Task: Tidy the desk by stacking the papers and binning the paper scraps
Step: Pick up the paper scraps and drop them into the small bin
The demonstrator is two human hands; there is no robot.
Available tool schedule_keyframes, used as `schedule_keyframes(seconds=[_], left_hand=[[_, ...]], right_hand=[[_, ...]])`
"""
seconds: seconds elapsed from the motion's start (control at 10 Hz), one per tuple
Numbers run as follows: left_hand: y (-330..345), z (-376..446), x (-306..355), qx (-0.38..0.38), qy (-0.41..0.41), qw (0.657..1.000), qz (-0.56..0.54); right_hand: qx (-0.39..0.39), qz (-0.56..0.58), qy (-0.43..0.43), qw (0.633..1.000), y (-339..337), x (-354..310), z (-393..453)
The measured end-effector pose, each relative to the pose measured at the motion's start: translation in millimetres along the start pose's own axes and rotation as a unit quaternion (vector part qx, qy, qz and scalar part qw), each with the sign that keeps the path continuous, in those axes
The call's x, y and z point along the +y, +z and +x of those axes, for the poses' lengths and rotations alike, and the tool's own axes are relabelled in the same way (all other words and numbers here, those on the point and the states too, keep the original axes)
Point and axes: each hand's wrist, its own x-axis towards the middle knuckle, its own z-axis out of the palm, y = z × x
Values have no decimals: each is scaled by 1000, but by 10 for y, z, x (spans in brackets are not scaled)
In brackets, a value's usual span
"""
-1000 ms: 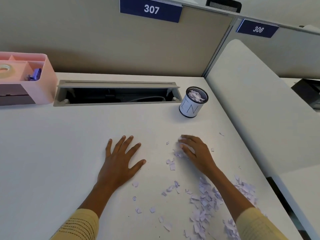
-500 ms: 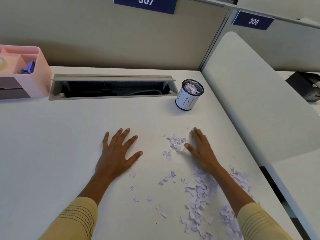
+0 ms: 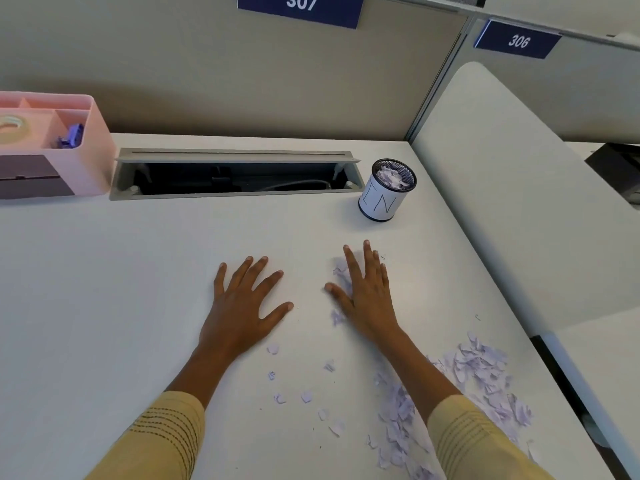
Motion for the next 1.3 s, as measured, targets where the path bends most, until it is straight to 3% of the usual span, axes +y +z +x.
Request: schedule_keyframes(seconds=[0.2,0.3,0.5,0.6,0.7,0.8,1.0,1.1,1.2,1.3], left_hand=[[5,3,-4,-1,2,1000,-2],[11,-1,-6,-1,3,1000,4],[-1,-3,3,-1,1,1000,1],[1,-5,3,-3,-2,1000,1],[1,-7,3,-2,0,1000,-2],[0,-6,7,-2,-3,1000,-4],[15,-5,0,-2,0,1000,0],[15,1,1,1,-1,1000,2],[12,-4,0,-1,1,1000,2],[15,-7,-10,-6,0,1000,3]], right_hand=[[-58,-20,-81,995,-243,2,118],[-146,-59,-130,979,-310,88,-45],[-12,-58,-137,989,-312,242,-184],[-41,20,-18,999,-487,218,-13],[-48,76,39,995,-686,211,101],[-1,169,59,984,-1035,251,302],[154,162,57,973,-1530,295,1111],[165,94,61,980,-1574,300,1512],[112,37,82,990,-1592,273,1654],[98,73,55,991,-1712,238,1558]])
